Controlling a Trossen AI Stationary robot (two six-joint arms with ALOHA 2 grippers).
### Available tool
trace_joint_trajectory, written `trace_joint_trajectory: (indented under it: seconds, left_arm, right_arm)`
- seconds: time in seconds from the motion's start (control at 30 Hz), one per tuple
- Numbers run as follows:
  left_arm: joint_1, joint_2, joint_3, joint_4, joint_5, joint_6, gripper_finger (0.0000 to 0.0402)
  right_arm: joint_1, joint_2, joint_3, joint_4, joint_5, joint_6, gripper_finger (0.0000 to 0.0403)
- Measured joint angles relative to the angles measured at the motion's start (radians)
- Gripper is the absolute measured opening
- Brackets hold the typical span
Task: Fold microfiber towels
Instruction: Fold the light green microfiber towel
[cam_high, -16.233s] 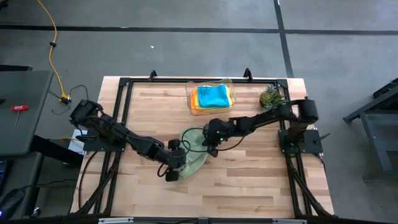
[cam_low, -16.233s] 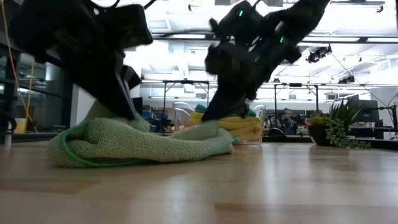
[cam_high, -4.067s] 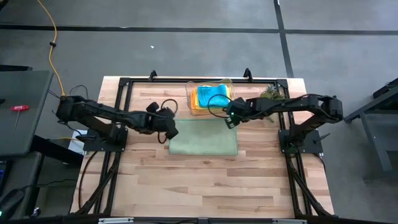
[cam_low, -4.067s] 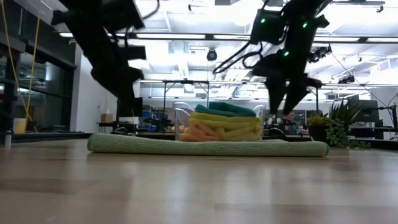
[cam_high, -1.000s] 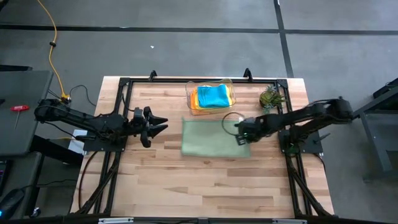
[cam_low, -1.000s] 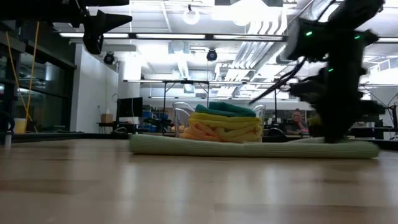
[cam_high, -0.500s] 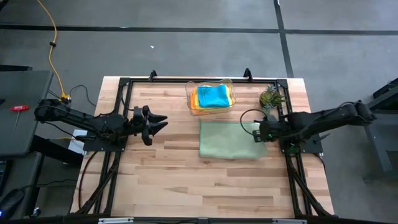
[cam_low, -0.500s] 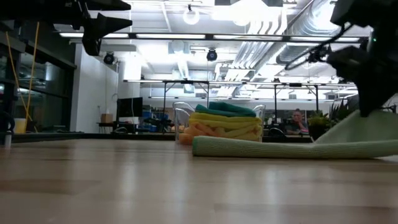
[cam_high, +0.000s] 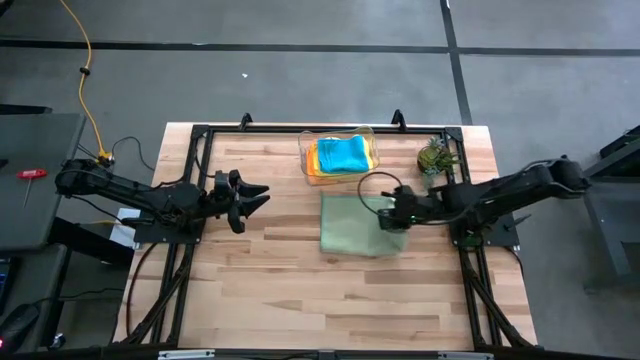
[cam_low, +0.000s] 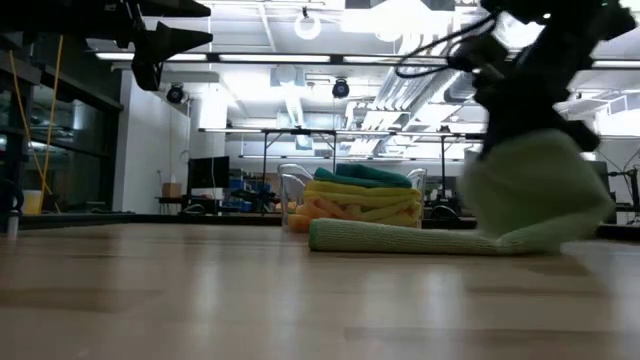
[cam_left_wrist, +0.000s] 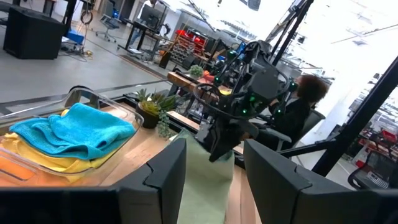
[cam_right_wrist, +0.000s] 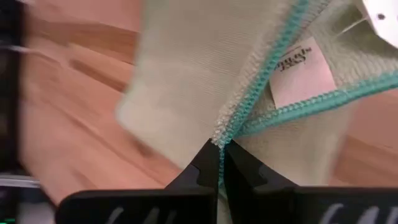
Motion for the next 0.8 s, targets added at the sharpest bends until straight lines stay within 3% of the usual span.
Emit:
trace_joint_trajectory:
  seconds: [0.4, 0.8]
  left_arm:
    - [0.0, 0.0, 0.0, -0.001, 0.0, 0.0, 0.0152]
    - [0.0, 0.0, 0.0, -0.007, 0.0, 0.0, 0.0152]
  right_arm:
    - [0.0, 0.229, 0.001, 0.536, 0.052, 0.044, 0.0]
    - [0.003, 0.341, 0.001, 0.655, 0.073, 0.106, 0.0]
